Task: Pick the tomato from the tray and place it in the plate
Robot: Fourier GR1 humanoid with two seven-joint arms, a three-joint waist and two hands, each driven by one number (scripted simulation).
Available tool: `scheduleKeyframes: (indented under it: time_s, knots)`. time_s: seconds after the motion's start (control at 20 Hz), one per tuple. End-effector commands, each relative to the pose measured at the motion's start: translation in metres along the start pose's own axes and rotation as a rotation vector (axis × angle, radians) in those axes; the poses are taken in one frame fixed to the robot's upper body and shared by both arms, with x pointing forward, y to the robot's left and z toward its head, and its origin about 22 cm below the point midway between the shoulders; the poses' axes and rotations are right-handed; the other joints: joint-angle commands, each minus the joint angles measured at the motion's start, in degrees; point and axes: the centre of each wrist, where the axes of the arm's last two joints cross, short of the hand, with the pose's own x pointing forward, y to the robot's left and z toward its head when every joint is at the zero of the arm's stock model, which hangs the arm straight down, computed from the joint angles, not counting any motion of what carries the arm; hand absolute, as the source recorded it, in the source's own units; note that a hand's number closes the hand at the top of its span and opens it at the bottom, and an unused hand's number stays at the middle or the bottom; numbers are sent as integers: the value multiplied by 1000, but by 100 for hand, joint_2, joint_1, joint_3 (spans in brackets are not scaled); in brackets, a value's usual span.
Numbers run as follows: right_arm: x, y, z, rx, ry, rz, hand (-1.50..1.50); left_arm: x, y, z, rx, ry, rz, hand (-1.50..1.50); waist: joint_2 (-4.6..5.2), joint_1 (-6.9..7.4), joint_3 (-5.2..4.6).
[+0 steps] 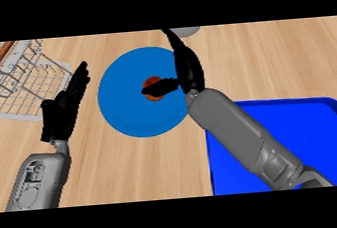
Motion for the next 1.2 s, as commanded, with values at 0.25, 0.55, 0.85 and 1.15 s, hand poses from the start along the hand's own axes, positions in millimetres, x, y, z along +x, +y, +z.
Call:
scheduleKeyframes:
  time_s: [0.25, 0.55, 0.85, 1.15]
  knots:
    - [-47, -61, 0, -140, 17, -146, -150, -11, 20, 9, 62, 42, -9, 0, -89, -359, -4]
    - [-89, -129, 4, -77, 29, -140, -150, -2, 1, 7, 54, 32, -5, 0, -83, -362, -4]
    - [-102, -155, 9, -80, 38, -112, -150, 3, 4, 20, 51, 24, 3, 0, -85, -329, -5]
    - [-140, -184, 16, -87, 30, -151, -150, 6, 7, 22, 50, 26, 16, 0, -75, -306, -4]
